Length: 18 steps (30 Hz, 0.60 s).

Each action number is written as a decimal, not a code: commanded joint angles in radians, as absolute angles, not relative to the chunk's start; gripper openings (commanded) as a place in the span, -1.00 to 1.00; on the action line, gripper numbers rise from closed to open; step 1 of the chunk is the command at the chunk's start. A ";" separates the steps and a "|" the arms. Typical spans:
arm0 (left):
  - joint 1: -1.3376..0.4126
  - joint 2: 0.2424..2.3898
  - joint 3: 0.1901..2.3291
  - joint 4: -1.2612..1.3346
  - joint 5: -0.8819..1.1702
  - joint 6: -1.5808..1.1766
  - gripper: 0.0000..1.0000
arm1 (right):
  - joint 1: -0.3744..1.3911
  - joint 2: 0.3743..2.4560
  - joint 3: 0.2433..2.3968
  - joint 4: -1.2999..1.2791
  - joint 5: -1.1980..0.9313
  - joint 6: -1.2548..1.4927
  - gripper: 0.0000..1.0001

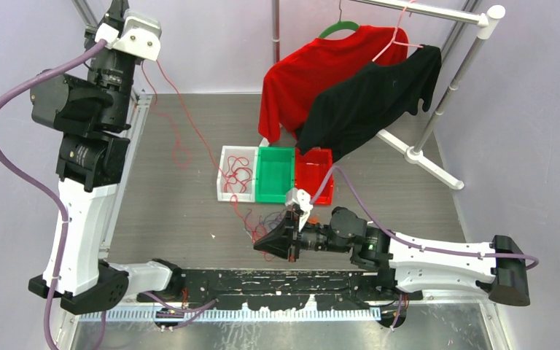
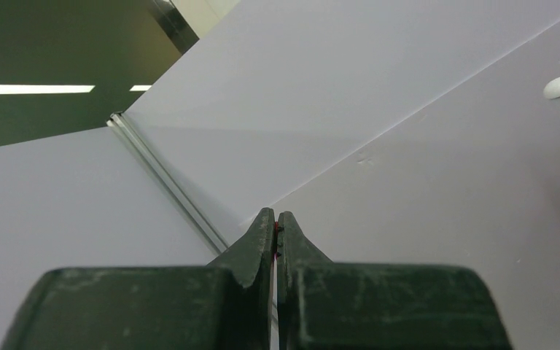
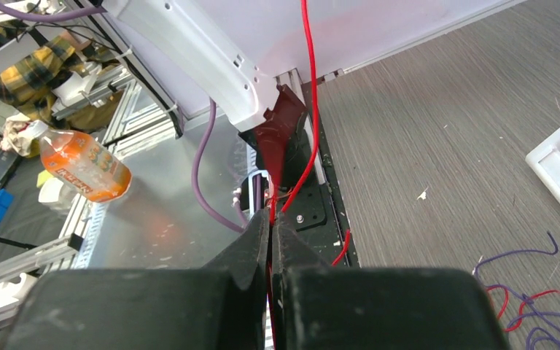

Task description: Untangle the cables

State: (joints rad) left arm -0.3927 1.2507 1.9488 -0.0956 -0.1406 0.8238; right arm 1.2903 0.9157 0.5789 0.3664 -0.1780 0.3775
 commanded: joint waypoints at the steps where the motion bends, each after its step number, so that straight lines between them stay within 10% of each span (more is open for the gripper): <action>1: -0.390 1.249 1.972 -0.016 -0.159 0.851 -1.00 | 1.295 0.855 0.546 0.386 -0.165 0.389 -0.98; 11: -0.390 1.282 2.026 -0.030 -0.137 0.876 -1.00 | 1.296 0.770 0.509 0.340 -0.017 0.372 -0.89; 18: -0.390 1.278 2.034 -0.083 -0.083 0.812 -1.00 | 1.296 0.764 0.474 0.504 0.188 0.374 0.34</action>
State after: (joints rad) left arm -0.3923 1.2976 2.0026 -0.0875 -0.1310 0.8589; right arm 1.2903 0.7525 0.4648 0.3828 0.0433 0.3813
